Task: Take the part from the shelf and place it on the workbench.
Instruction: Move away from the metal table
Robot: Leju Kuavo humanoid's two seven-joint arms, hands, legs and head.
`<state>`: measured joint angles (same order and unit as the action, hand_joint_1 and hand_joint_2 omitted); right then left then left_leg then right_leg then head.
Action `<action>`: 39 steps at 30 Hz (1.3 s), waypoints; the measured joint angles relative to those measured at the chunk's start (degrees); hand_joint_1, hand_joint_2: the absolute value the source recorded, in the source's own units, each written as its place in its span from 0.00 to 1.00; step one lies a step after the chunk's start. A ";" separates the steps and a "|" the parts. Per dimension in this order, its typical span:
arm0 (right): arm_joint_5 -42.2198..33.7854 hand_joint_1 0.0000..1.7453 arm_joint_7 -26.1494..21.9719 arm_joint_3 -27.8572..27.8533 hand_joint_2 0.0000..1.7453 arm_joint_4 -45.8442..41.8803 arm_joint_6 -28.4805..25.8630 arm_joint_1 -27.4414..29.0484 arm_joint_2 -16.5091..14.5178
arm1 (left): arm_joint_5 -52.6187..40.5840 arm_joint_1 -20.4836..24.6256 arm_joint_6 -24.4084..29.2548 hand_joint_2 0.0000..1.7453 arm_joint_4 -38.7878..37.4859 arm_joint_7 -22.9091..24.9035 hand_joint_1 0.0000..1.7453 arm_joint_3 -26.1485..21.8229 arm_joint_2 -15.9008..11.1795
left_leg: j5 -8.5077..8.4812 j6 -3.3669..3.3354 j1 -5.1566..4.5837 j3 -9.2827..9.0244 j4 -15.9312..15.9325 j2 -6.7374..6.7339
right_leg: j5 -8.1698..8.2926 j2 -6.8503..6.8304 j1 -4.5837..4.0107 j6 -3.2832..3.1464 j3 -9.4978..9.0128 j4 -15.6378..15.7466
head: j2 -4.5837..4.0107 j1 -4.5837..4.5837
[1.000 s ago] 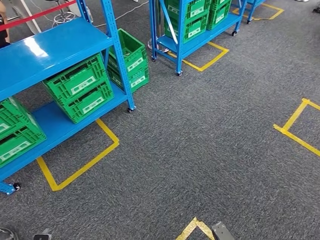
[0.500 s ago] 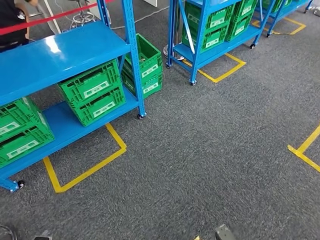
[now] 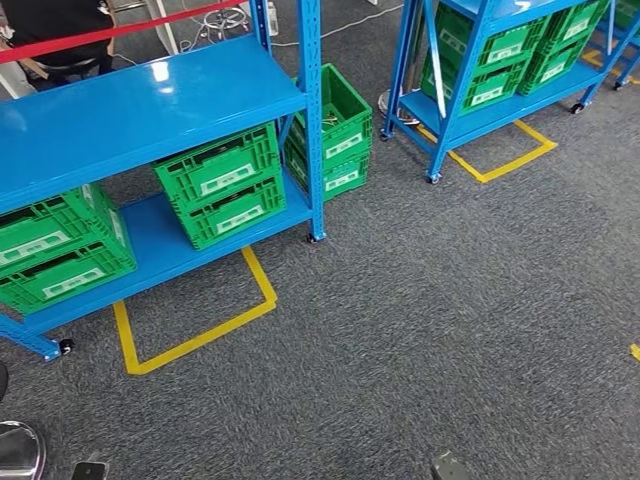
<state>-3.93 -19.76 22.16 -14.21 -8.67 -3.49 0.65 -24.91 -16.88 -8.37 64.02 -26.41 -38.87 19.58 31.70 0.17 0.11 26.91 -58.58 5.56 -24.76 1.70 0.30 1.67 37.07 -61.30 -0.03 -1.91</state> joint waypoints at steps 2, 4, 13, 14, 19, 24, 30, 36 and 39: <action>-0.01 0.00 -0.03 -0.04 0.00 0.03 -0.12 -0.20 -0.09 | -0.04 0.10 0.08 0.00 0.00 -0.01 0.00 0.16 -0.06 | 0.87 0.64 -0.19 1.97 -3.49 -2.46 | -0.32 -0.96 0.20 -0.67 -1.02 0.82 | 0.00 0.40; -0.01 0.00 -0.02 -0.08 0.00 0.11 -0.21 -0.23 -0.14 | -0.04 0.20 0.13 0.00 0.00 -0.02 0.00 0.36 -0.11 | 3.57 1.13 -0.24 6.16 -10.29 -4.32 | -0.85 -2.18 0.19 -1.18 -2.00 1.35 | 0.00 0.75; 0.00 0.00 0.00 -0.06 0.00 0.22 -0.23 -0.29 -0.25 | -0.05 0.17 0.13 0.00 -0.02 -0.02 0.00 0.46 -0.13 | 0.27 1.40 -0.21 10.27 -11.66 -4.93 | -2.46 -4.97 0.19 -1.43 -4.13 1.46 | -0.01 0.79; -0.01 0.00 0.00 -0.07 0.00 0.22 -0.23 -0.33 -0.27 | -0.07 0.18 0.13 0.00 -0.02 -0.02 0.00 0.46 -0.13 | -1.72 1.29 -0.25 9.45 -9.11 -5.71 | -2.69 -5.35 0.19 -1.36 -4.50 1.49 | -0.01 0.81; -0.19 0.00 -0.01 -0.45 0.00 0.40 -0.37 -0.61 -0.35 | -0.32 0.18 0.18 0.00 0.00 -0.10 0.00 0.60 -0.02 | -6.16 -0.72 -0.32 6.90 0.50 -7.22 | -6.59 -6.10 -0.57 0.93 -5.85 -0.69 | 0.03 0.98; -0.23 0.00 0.08 -0.58 0.00 0.61 -0.49 -0.28 -0.41 | -0.44 0.19 0.36 0.00 -0.01 -0.10 0.00 0.72 0.00 | -6.18 -1.32 -0.15 6.70 0.47 -3.01 | -11.61 -1.82 -0.33 1.32 1.56 -14.43 | 0.03 0.63; -0.38 0.00 0.08 -0.98 0.00 0.90 -0.62 -0.41 -0.42 | -0.57 0.16 0.50 0.00 -0.02 -0.10 0.00 0.72 -0.03 | -6.10 -0.16 -0.13 6.50 0.37 1.58 | -3.47 2.92 0.33 0.65 -4.66 1.17 | 0.03 0.70; -0.49 0.00 -0.09 -1.26 0.00 0.99 -0.76 -0.29 -0.67 | -0.82 0.04 0.52 0.00 -0.04 -0.10 0.00 0.79 -0.09 | -1.94 1.80 -0.28 10.26 -6.60 -3.68 | -2.83 -1.10 0.36 -1.16 -5.32 2.15 | 0.03 1.61; -0.52 0.00 -0.09 -1.44 0.00 1.19 -0.76 -0.02 -0.67 | -0.81 0.04 0.50 0.00 -0.08 -0.10 0.00 0.85 -0.10 | 0.96 2.14 -0.06 14.35 -15.15 -4.86 | -2.99 -3.74 0.26 -1.42 -5.32 2.16 | 0.03 1.68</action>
<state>-4.46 -19.85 20.72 -13.02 -9.43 -3.51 -0.02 -25.73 -16.84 -7.87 63.94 -26.51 -38.02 19.47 32.66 2.31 0.05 41.26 -73.74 0.69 -27.75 -2.04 0.56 0.25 31.75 -59.14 0.00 -0.23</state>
